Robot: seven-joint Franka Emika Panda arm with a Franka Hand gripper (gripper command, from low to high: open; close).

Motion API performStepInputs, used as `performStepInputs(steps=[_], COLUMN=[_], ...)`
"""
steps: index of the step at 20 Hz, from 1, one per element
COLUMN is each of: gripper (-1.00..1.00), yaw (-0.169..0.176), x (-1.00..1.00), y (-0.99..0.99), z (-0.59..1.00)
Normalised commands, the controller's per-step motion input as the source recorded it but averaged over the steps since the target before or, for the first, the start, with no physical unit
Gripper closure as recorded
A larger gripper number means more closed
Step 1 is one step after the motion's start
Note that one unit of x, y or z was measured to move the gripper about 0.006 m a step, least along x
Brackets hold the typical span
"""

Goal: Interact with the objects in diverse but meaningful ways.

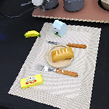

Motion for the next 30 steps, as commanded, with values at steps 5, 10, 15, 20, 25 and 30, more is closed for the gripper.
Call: performStepInputs(steps=[5, 10, 15, 20, 25, 30], gripper=[1.00, 1.00, 1.00, 1.00, 1.00, 1.00], yaw=[0.000, 0.000, 0.000, 0.000, 0.000, 0.000], x=[0.00, 0.00, 0.00, 0.00, 0.01, 0.02], y=[0.04, 0.06, 0.07, 0.09, 0.11, 0.13], z=[-0.09, -0.06, -0.05, -0.06, -0.04, -0.04])
